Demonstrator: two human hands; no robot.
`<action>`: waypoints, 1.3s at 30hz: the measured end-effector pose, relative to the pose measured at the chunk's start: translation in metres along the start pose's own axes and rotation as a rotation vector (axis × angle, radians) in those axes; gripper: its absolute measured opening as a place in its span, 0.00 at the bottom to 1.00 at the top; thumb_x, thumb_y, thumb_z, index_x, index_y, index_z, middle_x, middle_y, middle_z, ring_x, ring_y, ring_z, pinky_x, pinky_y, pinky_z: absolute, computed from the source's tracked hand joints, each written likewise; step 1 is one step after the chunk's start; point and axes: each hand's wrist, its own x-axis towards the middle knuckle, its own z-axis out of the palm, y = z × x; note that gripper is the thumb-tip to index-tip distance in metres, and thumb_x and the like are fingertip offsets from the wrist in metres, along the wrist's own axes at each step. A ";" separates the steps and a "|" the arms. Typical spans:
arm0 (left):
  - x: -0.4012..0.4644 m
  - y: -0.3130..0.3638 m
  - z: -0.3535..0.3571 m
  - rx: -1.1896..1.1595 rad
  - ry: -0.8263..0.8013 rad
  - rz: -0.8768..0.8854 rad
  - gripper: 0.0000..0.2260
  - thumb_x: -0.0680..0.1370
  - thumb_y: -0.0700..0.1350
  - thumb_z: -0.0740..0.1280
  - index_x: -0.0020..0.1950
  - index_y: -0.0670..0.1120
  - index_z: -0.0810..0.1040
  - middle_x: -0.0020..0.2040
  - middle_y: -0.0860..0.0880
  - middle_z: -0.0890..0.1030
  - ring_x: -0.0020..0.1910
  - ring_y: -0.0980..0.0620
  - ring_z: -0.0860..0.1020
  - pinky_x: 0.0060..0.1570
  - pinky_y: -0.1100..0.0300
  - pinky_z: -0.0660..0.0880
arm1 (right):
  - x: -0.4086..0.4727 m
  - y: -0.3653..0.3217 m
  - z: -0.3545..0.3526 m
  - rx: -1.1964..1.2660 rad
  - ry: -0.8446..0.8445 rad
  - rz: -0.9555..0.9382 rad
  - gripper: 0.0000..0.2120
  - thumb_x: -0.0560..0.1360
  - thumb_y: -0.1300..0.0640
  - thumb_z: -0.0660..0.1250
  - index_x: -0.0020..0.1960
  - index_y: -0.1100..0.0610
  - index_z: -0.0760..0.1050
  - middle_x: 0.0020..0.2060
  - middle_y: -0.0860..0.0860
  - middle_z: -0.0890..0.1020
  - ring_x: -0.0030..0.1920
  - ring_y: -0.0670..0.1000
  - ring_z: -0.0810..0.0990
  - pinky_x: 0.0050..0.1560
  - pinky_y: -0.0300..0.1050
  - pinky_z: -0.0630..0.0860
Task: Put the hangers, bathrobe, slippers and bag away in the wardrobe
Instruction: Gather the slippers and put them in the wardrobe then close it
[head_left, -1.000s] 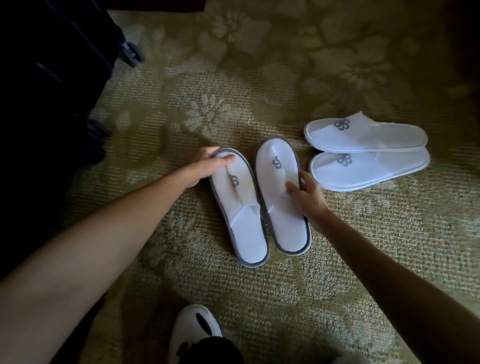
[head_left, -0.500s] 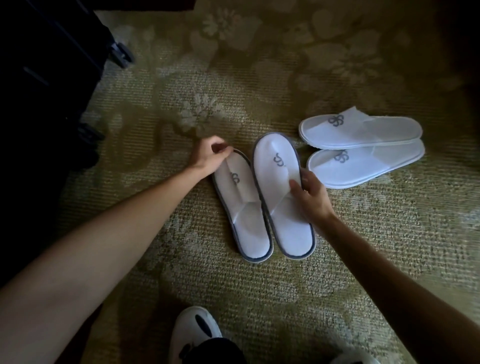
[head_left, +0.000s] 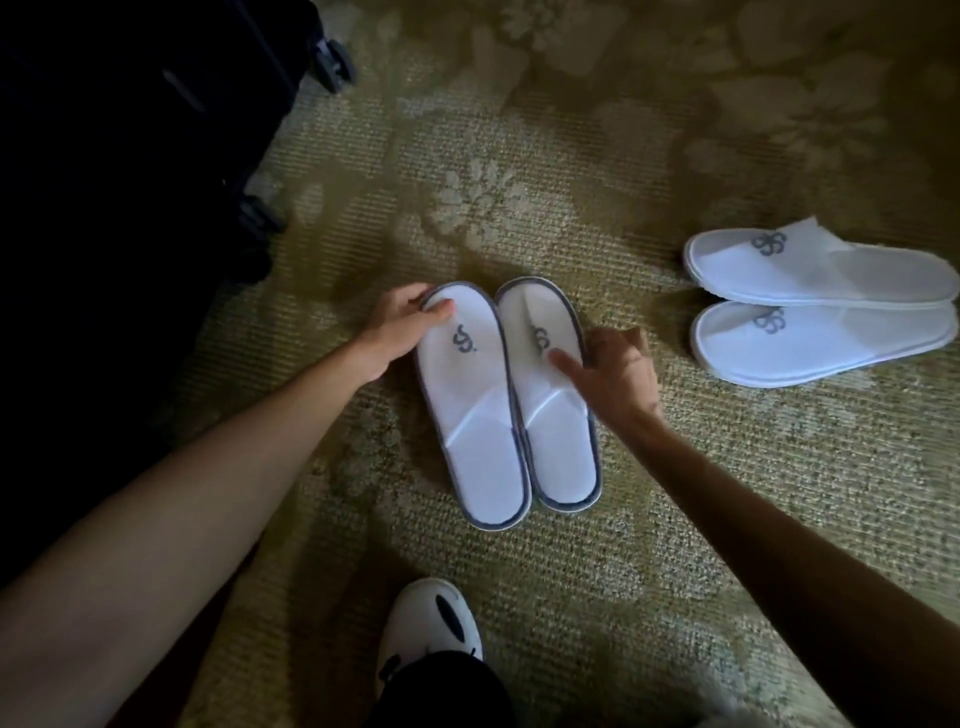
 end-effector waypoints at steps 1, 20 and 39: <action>-0.002 -0.008 -0.005 0.031 0.024 -0.016 0.05 0.78 0.41 0.73 0.53 0.43 0.81 0.39 0.53 0.81 0.30 0.67 0.76 0.32 0.72 0.71 | -0.001 -0.001 0.006 -0.055 -0.049 0.014 0.37 0.65 0.34 0.76 0.64 0.55 0.74 0.57 0.55 0.73 0.57 0.55 0.73 0.57 0.50 0.76; -0.004 0.061 0.109 0.381 0.141 0.464 0.15 0.72 0.46 0.68 0.58 0.44 0.79 0.53 0.43 0.80 0.55 0.41 0.79 0.60 0.46 0.75 | 0.041 0.065 -0.095 0.000 0.362 -0.201 0.22 0.70 0.45 0.73 0.56 0.59 0.78 0.51 0.58 0.77 0.48 0.59 0.79 0.47 0.51 0.77; 0.030 0.127 0.258 0.353 -0.614 -0.014 0.23 0.67 0.35 0.79 0.61 0.41 0.81 0.50 0.46 0.85 0.47 0.50 0.83 0.50 0.61 0.80 | 0.109 0.160 -0.224 -0.423 -0.078 0.081 0.54 0.51 0.21 0.72 0.68 0.51 0.73 0.59 0.56 0.80 0.59 0.58 0.78 0.62 0.54 0.74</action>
